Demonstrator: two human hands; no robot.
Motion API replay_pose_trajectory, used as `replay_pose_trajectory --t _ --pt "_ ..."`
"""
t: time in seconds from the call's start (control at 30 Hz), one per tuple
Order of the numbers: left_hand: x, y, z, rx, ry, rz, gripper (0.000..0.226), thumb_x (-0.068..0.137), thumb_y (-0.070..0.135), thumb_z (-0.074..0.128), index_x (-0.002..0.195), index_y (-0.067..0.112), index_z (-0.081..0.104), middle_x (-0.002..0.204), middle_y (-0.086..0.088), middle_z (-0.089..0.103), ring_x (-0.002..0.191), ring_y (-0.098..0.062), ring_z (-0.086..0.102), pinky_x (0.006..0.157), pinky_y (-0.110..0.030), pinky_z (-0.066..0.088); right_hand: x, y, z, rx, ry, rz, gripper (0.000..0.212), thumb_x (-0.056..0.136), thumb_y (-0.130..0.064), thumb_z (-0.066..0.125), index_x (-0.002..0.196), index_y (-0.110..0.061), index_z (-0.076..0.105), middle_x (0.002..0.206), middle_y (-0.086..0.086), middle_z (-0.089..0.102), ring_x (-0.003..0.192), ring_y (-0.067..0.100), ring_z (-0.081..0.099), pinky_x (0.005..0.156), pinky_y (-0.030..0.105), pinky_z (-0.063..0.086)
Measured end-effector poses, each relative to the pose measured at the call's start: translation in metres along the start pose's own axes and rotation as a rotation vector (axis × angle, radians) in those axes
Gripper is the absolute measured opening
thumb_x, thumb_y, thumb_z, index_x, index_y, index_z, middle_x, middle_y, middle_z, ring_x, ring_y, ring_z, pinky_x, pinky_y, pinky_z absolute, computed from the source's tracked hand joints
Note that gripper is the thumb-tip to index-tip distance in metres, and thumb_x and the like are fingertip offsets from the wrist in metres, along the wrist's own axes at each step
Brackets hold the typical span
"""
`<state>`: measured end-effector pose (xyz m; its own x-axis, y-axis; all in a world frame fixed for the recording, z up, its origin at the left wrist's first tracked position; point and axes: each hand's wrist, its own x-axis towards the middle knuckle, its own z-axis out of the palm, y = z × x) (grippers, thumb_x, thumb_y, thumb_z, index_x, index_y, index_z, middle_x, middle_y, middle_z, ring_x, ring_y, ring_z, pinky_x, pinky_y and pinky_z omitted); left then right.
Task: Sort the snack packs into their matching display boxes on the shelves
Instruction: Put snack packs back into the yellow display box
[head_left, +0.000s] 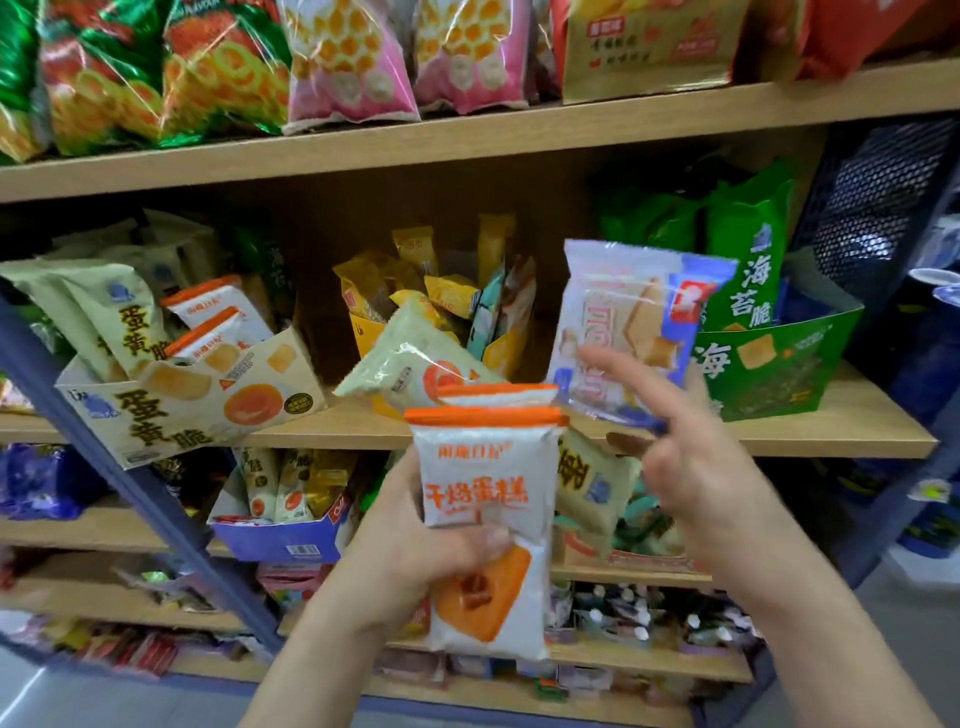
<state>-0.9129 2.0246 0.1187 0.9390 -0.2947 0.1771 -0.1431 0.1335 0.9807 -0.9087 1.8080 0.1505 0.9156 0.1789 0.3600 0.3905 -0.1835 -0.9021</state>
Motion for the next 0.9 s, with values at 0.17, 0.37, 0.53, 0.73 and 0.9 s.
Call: replay_pose_trajectory --t 0.17,0.37,0.53,0.73,0.9 --pt "0.014 -0.003 0.024 0.008 0.155 -0.003 0.085 0.043 0.026 0.083 0.12 0.003 0.056 0.102 -0.012 0.074 0.092 -0.026 0.071 0.075 -0.034 0.056 -0.017 0.005 0.031 -0.147 -0.109 0.033 0.093 0.039 -0.082 0.078 0.114 -0.081 0.024 0.133 -0.049 -0.003 0.118 -0.038 0.016 0.085 -0.012 0.024" --pt "0.021 -0.01 0.043 0.031 0.259 -0.028 0.088 0.041 0.032 0.086 0.123 0.015 0.058 0.125 -0.021 0.06 0.107 -0.032 0.067 0.092 -0.051 0.054 -0.015 0.015 0.028 0.04 -0.082 0.03 0.092 0.042 -0.052 0.093 0.114 -0.076 0.042 0.138 -0.037 0.013 0.117 -0.026 0.039 0.082 -0.004 0.039" --pt "0.02 -0.005 0.051 -0.086 0.184 -0.082 0.087 0.044 0.028 0.081 0.125 0.006 0.055 0.106 -0.015 0.072 0.098 -0.031 0.07 0.079 -0.038 0.057 -0.018 0.017 0.026 0.068 -0.031 0.05 0.094 0.044 -0.064 0.082 0.124 -0.073 0.036 0.144 -0.03 0.019 0.13 -0.013 0.038 0.086 0.002 0.044" --pt "0.022 0.001 0.057 -0.073 0.198 -0.119 0.093 0.046 0.035 0.086 0.128 0.007 0.052 0.11 -0.013 0.072 0.103 -0.031 0.069 0.089 -0.046 0.056 -0.014 0.011 0.015 0.215 -0.162 0.142 0.078 0.046 -0.056 0.08 0.107 -0.082 0.04 0.142 -0.016 0.041 0.115 -0.009 0.055 0.081 0.011 0.051" --pt "0.019 0.005 0.047 -0.049 0.21 -0.131 0.109 0.034 0.063 0.092 0.126 0.017 0.054 0.115 -0.009 0.071 0.104 -0.024 0.07 0.084 -0.037 0.057 -0.009 0.025 0.032 0.498 -0.242 0.154 0.081 0.054 -0.041 0.092 0.121 -0.06 0.052 0.129 -0.004 0.065 0.115 0.018 0.066 0.086 0.032 0.056"
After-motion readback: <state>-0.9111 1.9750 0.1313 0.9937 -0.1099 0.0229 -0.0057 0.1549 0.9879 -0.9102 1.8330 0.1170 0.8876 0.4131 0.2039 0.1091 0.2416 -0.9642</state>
